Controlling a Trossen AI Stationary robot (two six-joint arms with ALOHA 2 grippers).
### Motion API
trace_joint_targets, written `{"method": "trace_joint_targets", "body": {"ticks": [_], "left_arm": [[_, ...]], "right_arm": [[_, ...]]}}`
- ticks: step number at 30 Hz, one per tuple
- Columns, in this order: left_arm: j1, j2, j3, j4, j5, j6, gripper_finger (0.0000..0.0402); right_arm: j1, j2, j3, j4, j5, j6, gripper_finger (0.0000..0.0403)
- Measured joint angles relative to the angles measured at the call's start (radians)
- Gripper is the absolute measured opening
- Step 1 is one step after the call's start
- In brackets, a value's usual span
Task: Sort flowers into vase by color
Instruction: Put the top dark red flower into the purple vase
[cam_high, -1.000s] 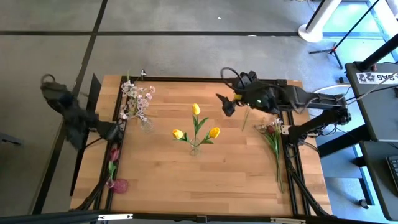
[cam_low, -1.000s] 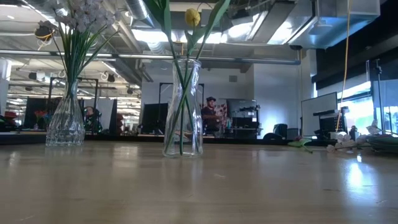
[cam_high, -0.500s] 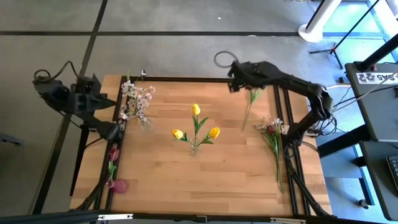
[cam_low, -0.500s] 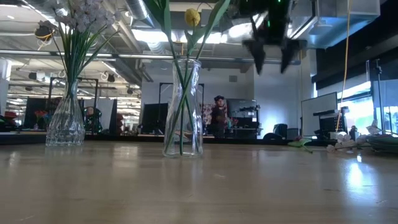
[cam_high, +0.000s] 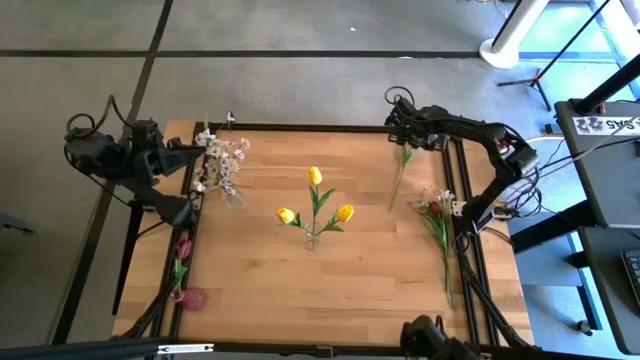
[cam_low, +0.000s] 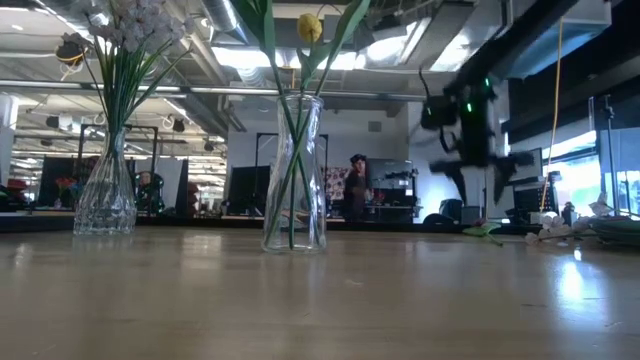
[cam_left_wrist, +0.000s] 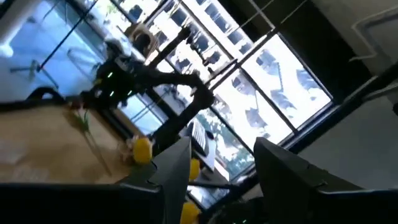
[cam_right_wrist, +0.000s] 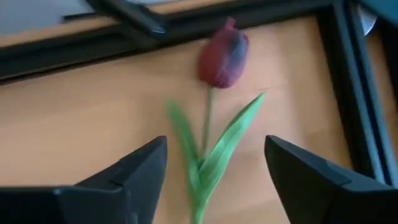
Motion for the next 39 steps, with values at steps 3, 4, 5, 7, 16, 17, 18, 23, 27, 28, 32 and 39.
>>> {"method": "trace_joint_targets", "body": {"ticks": [3, 4, 5, 7, 16, 17, 18, 23, 27, 28, 32, 39], "left_arm": [[0.0, 0.016, 0.0, 0.088, -0.02, 0.096, 0.0171], [0.0, 0.021, 0.0, 0.119, -0.035, 0.135, 0.0171], [0.0, 0.025, 0.0, 0.154, -0.06, 0.174, 0.0171], [0.0, 0.035, 0.0, 0.234, -0.126, 0.259, 0.0171], [0.016, 0.103, 0.0, 0.532, -0.183, 0.582, 0.0171], [0.021, 0.112, 0.0, 0.564, -0.182, 0.611, 0.0171], [0.025, 0.12, 0.0, 0.6, -0.177, 0.634, 0.0171], [0.033, 0.124, 0.0, 0.685, -0.093, 0.723, 0.0171], [0.033, 0.118, 0.0, 0.662, -0.071, 0.76, 0.0173], [0.033, 0.117, 0.0, 0.655, -0.059, 0.763, 0.0175], [0.033, 0.141, 0.001, 0.624, -0.046, 0.785, 0.019], [0.032, 0.244, 0.001, 0.629, -0.011, 0.752, 0.0216]], "right_arm": [[-0.049, 0.06, -0.045, 0.112, -0.05, -0.013, 0.0249], [-0.059, 0.084, -0.046, 0.146, -0.058, -0.02, 0.0242], [-0.067, 0.108, -0.046, 0.165, -0.06, -0.022, 0.0235], [-0.072, 0.154, -0.047, 0.193, -0.057, -0.022, 0.022], [-0.069, 0.198, -0.045, 0.264, -0.038, 0.038, 0.0104], [-0.069, 0.198, -0.045, 0.269, -0.035, 0.038, 0.0085], [-0.069, 0.198, -0.045, 0.274, -0.033, 0.037, 0.0067], [-0.029, 0.174, -0.029, 0.29, 0.042, -0.028, 0.0011], [0.055, 0.067, 0.07, 0.307, 0.098, -0.106, 0.0011], [0.082, 0.038, 0.097, 0.306, 0.097, -0.128, 0.0008], [0.228, -0.077, 0.231, 0.355, 0.098, -0.228, 0.0009], [0.539, -0.132, 0.518, 0.498, 0.035, -0.47, 0.0005]]}}
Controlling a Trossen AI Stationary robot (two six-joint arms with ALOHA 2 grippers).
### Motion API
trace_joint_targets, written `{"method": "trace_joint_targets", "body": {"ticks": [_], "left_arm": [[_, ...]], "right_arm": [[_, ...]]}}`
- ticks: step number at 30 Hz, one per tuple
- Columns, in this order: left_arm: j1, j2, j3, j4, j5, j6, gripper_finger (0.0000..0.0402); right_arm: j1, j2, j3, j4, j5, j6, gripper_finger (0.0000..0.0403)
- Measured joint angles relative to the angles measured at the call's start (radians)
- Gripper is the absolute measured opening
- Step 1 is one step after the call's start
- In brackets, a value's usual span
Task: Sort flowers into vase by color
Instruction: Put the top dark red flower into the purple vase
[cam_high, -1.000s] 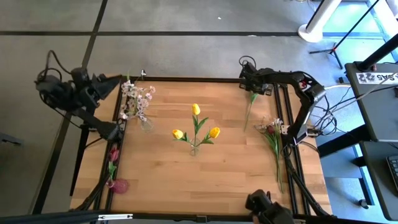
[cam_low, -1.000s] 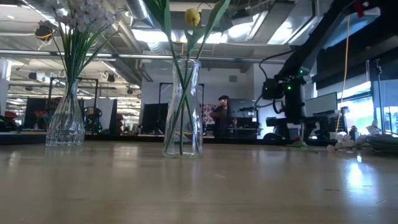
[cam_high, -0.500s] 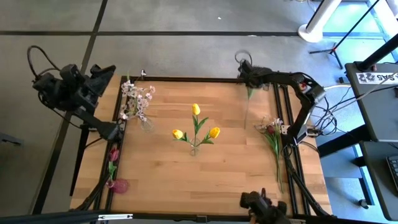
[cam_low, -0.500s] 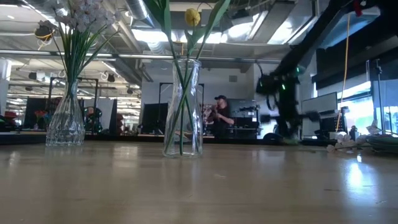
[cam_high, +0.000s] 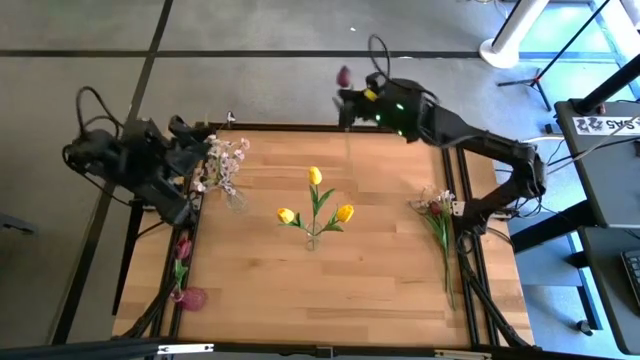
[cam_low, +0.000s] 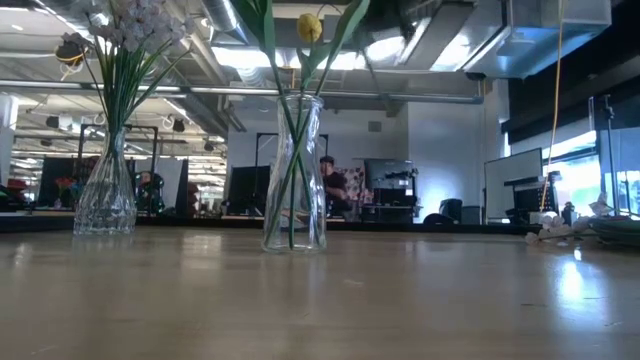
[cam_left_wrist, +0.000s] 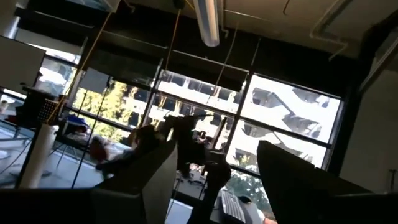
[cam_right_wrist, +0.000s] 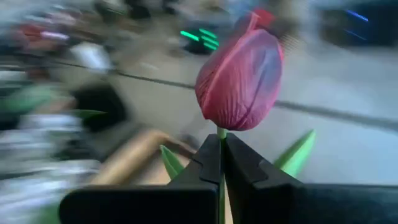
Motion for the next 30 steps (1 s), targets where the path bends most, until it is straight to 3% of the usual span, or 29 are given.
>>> {"method": "trace_joint_targets", "body": {"ticks": [7, 13, 21, 23, 27, 30], "left_arm": [[0.016, 0.161, 0.072, 0.003, -0.007, -0.024, 0.0215], [0.104, 0.353, 0.261, -0.134, 0.113, -0.119, 0.0214], [0.206, 0.55, 0.436, -0.201, 0.221, -0.127, 0.0214], [0.228, 0.583, 0.447, -0.202, 0.223, -0.126, 0.0214], [0.261, 0.632, 0.447, -0.189, 0.322, -0.104, 0.0214], [0.259, 0.662, 0.447, -0.155, 0.296, -0.098, 0.0214]], "right_arm": [[0.236, 0.003, 0.128, 0.199, -0.06, -0.129, 0.0002], [0.335, 0.022, 0.134, 0.368, -0.166, -0.22, 0.0002], [0.368, 0.053, 0.133, 0.469, -0.32, -0.257, 0.0001], [0.371, 0.054, 0.133, 0.461, -0.345, -0.258, 0.0001], [0.378, 0.055, 0.133, 0.471, -0.353, -0.286, 0.0001], [0.379, 0.054, 0.133, 0.466, -0.395, -0.291, 0.0001]]}}
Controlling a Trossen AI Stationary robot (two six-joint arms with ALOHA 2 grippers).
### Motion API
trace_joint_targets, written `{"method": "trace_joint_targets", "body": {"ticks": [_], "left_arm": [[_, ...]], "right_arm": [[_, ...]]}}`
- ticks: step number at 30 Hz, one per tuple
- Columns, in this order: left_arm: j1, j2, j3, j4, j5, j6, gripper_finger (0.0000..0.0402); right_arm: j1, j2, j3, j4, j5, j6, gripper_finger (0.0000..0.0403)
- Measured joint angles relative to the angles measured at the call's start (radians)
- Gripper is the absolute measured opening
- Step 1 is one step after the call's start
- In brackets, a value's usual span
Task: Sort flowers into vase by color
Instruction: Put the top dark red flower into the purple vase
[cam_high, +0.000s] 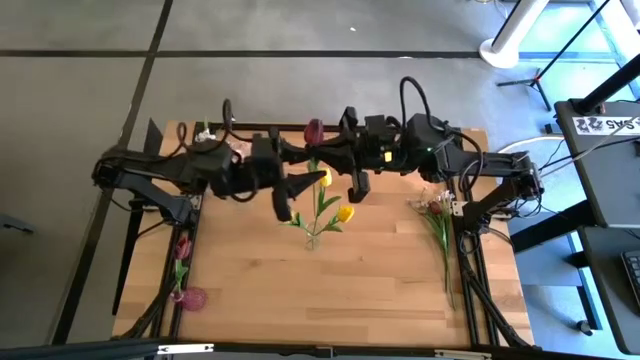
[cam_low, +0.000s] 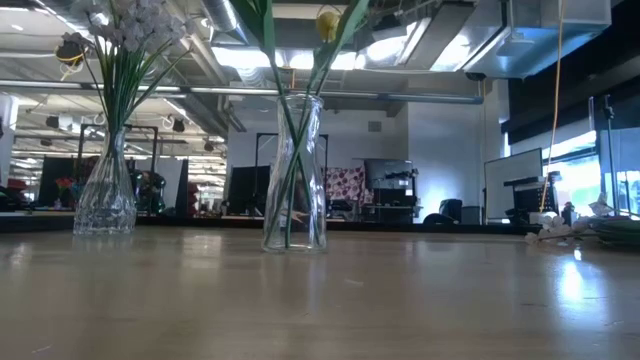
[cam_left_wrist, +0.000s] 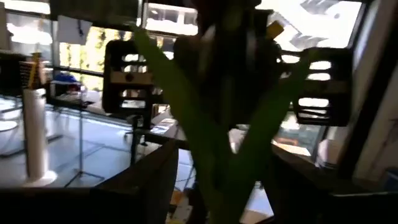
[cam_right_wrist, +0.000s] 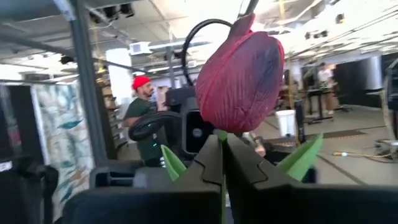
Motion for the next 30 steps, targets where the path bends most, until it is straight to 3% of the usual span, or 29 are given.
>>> {"method": "trace_joint_targets", "body": {"ticks": [3, 7, 11, 15, 22, 25, 30], "left_arm": [[0.0, 0.018, 0.0, 0.01, -0.058, 0.002, 0.0212], [0.0, 0.02, 0.0, 0.013, -0.111, 0.001, 0.0181], [0.0, 0.017, 0.0, 0.017, -0.15, 0.001, 0.0106], [-0.007, 0.01, 0.0, 0.01, -0.157, 0.001, 0.0016], [-0.079, -0.06, 0.0, -0.093, -0.146, 0.004, 0.0005], [-0.124, -0.134, 0.0, -0.151, -0.097, 0.019, 0.0003], [-0.203, -0.284, 0.0, -0.316, -0.01, 0.02, 0.0002]], "right_arm": [[0.001, 0.0, 0.0, -0.017, -0.018, 0.0, 0.0001], [0.001, 0.0, 0.0, -0.044, 0.067, -0.001, 0.0008], [0.001, 0.0, 0.0, -0.058, 0.108, -0.012, 0.0029], [0.001, 0.0, 0.0, -0.057, 0.122, -0.029, 0.0076], [0.008, -0.019, -0.001, -0.043, 0.076, -0.052, 0.0213], [0.029, -0.044, -0.001, -0.011, 0.073, -0.085, 0.0267], [0.085, -0.076, 0.0, -0.027, 0.068, -0.103, 0.0316]]}}
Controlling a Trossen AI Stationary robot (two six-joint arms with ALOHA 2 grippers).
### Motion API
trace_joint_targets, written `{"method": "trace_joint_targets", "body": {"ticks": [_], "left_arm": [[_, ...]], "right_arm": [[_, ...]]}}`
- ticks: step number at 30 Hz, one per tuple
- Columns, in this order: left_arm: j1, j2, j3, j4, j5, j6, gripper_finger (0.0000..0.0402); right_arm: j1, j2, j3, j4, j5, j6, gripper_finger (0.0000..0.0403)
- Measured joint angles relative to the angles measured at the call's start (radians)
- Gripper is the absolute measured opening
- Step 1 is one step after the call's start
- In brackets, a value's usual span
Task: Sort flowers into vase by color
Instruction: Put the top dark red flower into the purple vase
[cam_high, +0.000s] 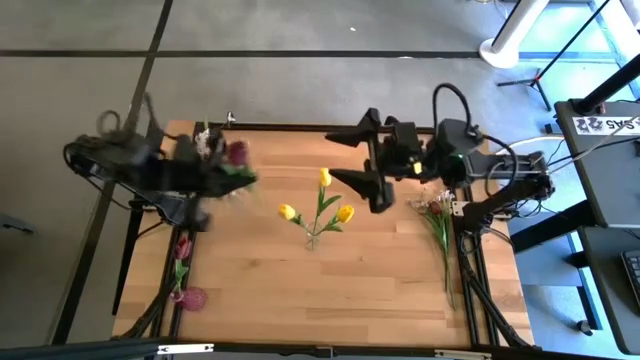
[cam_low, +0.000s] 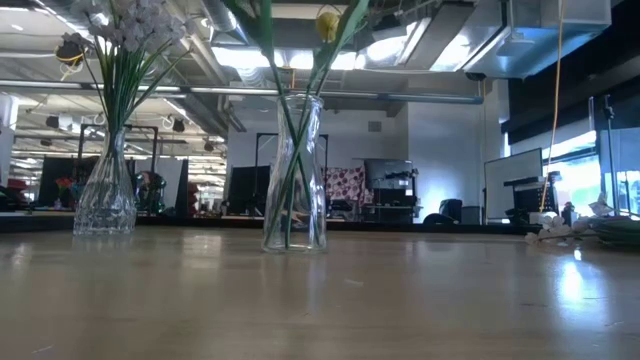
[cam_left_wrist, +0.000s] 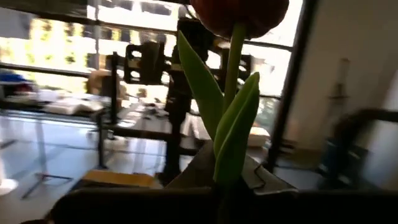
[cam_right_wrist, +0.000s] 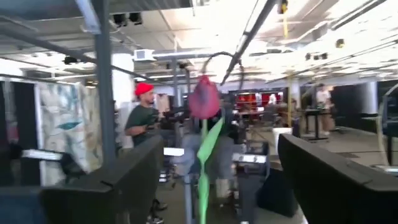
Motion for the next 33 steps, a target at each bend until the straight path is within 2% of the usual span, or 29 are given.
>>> {"method": "trace_joint_targets", "body": {"ticks": [3, 10, 13, 16, 20, 23, 33], "left_arm": [[-0.066, -0.082, 0.0, -0.089, 0.087, -0.004, 0.0002], [-0.248, -0.228, 0.0, -0.237, 0.392, -0.111, 0.0001], [-0.317, -0.264, -0.034, -0.243, 0.508, -0.132, 0.0001], [-0.38, -0.293, -0.104, -0.208, 0.556, -0.155, 0.0001], [-0.47, -0.31, -0.242, -0.094, 0.577, -0.184, 0.0], [-0.552, -0.315, -0.332, -0.08, 0.569, -0.185, 0.0], [-0.771, -0.33, -0.487, -0.023, 0.358, -0.111, 0.0]], "right_arm": [[0.045, -0.008, 0.0, -0.036, 0.08, 0.001, 0.0322], [0.16, 0.015, -0.001, -0.081, 0.477, 0.026, 0.0323], [0.195, 0.023, 0.0, -0.09, 0.625, 0.057, 0.0323], [0.226, 0.041, 0.0, -0.1, 0.737, 0.091, 0.0323], [0.257, 0.052, -0.001, -0.153, 0.837, 0.161, 0.0323], [0.265, 0.057, -0.001, -0.189, 0.883, 0.196, 0.0323], [0.269, 0.057, -0.001, -0.264, 0.935, 0.298, 0.0323]]}}
